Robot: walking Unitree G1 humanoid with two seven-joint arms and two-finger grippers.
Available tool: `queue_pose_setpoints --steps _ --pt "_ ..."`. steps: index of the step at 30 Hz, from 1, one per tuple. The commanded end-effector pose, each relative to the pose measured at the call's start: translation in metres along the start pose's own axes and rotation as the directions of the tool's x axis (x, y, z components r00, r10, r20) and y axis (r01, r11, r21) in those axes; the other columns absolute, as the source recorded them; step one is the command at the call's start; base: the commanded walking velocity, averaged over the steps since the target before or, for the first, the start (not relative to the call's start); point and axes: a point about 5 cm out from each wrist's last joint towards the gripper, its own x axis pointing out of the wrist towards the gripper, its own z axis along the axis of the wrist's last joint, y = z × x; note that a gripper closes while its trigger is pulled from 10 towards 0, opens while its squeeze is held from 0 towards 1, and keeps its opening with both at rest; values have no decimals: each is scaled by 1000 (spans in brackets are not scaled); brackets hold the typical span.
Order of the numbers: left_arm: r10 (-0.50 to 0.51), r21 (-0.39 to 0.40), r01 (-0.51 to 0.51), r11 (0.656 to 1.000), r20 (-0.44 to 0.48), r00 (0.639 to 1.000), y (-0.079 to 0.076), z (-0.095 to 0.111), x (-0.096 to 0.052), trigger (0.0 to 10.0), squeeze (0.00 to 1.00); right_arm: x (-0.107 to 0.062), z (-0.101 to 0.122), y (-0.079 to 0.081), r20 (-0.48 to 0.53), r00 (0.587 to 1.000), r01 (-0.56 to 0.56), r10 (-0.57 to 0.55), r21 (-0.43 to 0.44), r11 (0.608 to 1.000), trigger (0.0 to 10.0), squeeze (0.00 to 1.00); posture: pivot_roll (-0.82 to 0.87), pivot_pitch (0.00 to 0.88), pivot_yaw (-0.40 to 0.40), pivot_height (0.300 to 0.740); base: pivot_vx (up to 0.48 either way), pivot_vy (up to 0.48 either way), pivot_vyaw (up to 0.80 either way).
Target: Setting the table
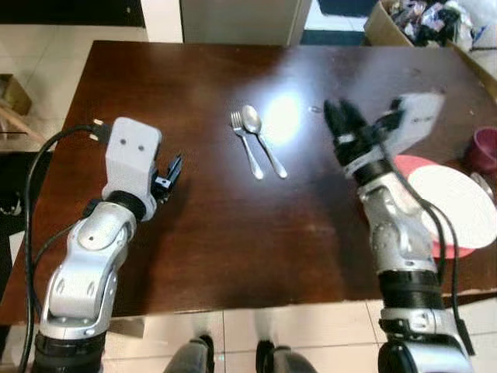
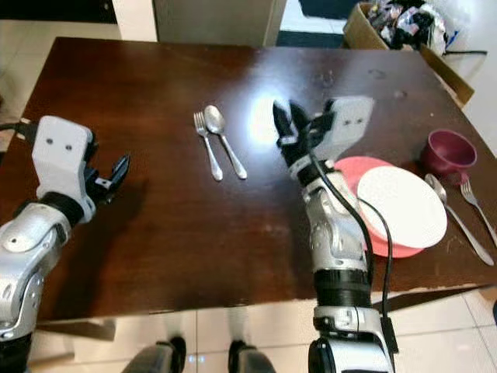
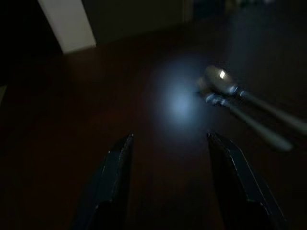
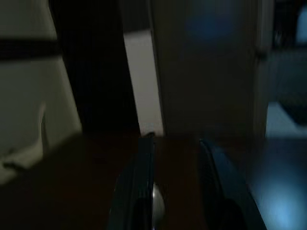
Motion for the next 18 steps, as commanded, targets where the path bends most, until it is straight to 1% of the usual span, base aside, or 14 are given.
queue_pose_setpoints --steps 1,4,5,6,8,10,12,14,18 --pt "11 -14 -10 1000 17 1000 2 1 -3 10000 0 -6 -2 1 -21 1000 12 -12 11 1000 10000 0 69 85 44 740 0 0 0" --pt "19 -29 -18 999 26 999 3 2 2 10000 0 -16 0 -2 -25 999 35 -35 -1 999 10000 0 23 47 54 740 0 0 0" --pt "19 -29 -18 999 26 999 3 2 2 10000 0 -16 0 -2 -25 999 35 -35 -1 999 10000 0 23 47 54 740 0 0 0" --pt "16 -38 -15 999 34 999 3 2 4 10000 0 -21 0 -2 -30 999 43 -43 -2 999 10000 0 23 47 54 740 0 0 0" --pt "5 -37 -3 999 49 999 1 3 10 10000 0 -29 -2 -6 -48 996 72 -72 0 997 10000 0 7 25 64 740 0 0 0" --pt "2 -37 0 999 59 998 -1 4 15 10000 0 -33 -4 -8 -65 994 92 -92 -1 996 10000 0 4 19 70 740 0 0 0" --pt "4 -41 -1 999 66 998 -2 4 16 10000 0 -35 -5 -8 -73 992 101 -101 -5 995 10000 0 4 19 70 740 0 0 0" --pt "15 -29 -13 999 80 997 -2 5 20 10000 0 -38 -6 -9 -84 989 124 -124 -2 992 10000 0 1 10 73 740 330 0 0" --pt "25 -33 -22 999 88 996 -4 6 25 10000 0 -38 -8 -10 -95 986 134 -134 -5 991 10000 0 -4 0 70 740 480 0 0"
